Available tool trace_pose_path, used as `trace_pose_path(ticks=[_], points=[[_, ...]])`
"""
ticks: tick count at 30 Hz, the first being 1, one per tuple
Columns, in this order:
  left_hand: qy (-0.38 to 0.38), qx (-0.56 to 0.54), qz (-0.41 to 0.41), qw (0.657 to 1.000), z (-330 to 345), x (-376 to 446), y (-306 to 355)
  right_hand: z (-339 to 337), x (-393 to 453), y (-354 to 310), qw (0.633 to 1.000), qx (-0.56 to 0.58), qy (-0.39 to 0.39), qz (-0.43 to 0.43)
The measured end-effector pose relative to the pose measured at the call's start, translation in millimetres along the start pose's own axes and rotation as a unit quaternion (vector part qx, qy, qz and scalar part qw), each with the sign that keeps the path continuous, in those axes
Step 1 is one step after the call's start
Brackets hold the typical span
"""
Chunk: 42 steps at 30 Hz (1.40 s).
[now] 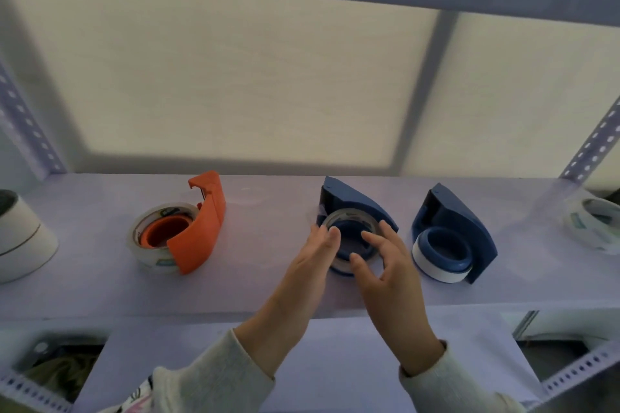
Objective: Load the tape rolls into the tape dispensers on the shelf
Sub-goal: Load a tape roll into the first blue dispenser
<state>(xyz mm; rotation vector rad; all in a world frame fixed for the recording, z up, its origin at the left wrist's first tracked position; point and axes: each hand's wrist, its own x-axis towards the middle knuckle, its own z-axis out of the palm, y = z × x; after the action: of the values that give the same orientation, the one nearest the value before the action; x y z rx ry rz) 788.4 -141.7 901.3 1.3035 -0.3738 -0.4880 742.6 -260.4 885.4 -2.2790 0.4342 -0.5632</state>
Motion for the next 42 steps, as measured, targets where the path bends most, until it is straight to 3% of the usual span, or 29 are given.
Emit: trace_pose_path(ticks=[7, 10, 14, 16, 22, 25, 30, 36, 42], points=[[0.014, -0.053, -0.050, 0.997, -4, 7, -11, 9, 6, 13, 0.998, -0.027, -0.050, -0.015], [0.030, -0.005, -0.050, 0.998, -9, 10, -9, 10, 6, 17, 0.996, -0.050, -0.040, -0.054], [0.145, 0.102, -0.066, 0.982, -26, 23, -7, 8, 12, 22, 0.994, -0.055, -0.050, -0.076], [0.158, 0.148, -0.061, 0.974, -32, 26, -6, 4, 13, 22, 0.994, -0.037, -0.065, -0.081], [0.108, 0.129, -0.054, 0.984, -36, 33, 7, -22, 15, 19, 0.984, 0.127, -0.129, -0.010], [0.097, 0.117, -0.022, 0.988, -34, 30, 21, -33, 16, 18, 0.957, 0.229, -0.169, 0.053], [0.011, 0.202, -0.003, 0.979, -41, 22, 44, -35, 13, 10, 0.907, 0.340, -0.221, 0.116], [-0.040, 0.281, -0.017, 0.959, -66, 17, 65, -29, 5, 0, 0.858, 0.404, -0.274, 0.162], [-0.125, 0.349, -0.064, 0.926, -76, 12, 75, -27, 2, 2, 0.850, 0.415, -0.285, 0.158]])
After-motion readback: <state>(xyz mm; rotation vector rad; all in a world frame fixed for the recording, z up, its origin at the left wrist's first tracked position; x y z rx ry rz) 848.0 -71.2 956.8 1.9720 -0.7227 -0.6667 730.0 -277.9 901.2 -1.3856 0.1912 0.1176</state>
